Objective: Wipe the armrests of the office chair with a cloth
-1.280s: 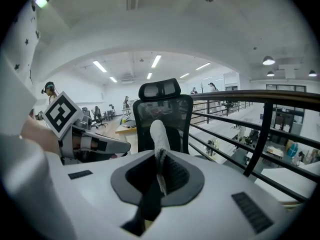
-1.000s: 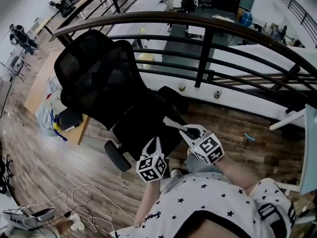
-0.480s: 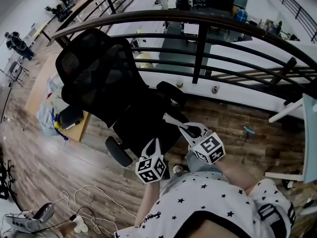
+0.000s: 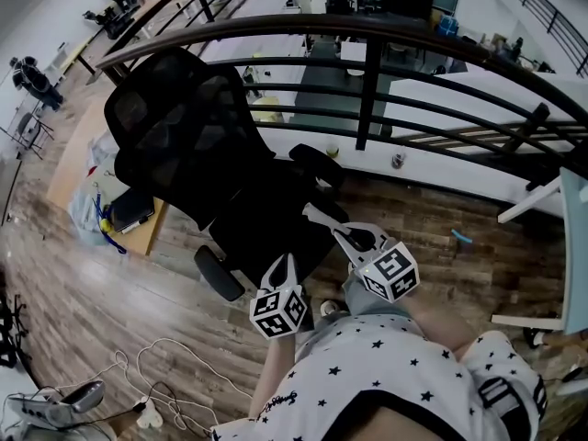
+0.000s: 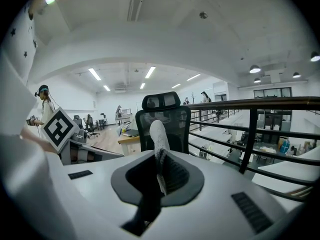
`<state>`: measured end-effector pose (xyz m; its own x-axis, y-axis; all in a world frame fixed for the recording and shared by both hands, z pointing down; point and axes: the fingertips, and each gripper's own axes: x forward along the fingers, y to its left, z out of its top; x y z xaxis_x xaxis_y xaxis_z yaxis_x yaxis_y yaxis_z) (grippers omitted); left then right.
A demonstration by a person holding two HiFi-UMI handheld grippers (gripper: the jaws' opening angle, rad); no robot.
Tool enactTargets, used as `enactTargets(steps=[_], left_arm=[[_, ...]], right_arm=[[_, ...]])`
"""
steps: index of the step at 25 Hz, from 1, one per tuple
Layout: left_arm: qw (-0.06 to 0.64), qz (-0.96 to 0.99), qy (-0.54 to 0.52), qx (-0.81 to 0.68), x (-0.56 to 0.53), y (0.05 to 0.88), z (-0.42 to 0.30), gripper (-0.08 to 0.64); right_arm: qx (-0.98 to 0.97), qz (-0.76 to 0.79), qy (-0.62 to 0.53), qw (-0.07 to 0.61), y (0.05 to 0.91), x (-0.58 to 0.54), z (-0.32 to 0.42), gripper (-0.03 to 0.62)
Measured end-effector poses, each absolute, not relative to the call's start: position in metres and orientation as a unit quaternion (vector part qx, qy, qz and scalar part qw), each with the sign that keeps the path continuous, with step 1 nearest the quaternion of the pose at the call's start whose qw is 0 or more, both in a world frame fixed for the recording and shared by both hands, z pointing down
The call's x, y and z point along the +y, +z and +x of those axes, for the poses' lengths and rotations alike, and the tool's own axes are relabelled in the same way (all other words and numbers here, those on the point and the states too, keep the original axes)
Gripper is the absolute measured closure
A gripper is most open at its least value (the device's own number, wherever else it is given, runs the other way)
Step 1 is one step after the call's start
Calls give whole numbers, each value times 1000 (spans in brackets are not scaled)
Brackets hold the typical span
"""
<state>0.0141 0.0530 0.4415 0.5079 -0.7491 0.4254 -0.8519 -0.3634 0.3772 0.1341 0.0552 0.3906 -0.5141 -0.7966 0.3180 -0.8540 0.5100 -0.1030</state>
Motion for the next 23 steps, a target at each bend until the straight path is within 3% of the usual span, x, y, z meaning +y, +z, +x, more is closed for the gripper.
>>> enactTargets(steps=[23], left_arm=[[280, 825, 85, -484, 54, 436, 15, 554]], right_arm=[[-865, 478, 115, 97, 381, 54, 132, 566]])
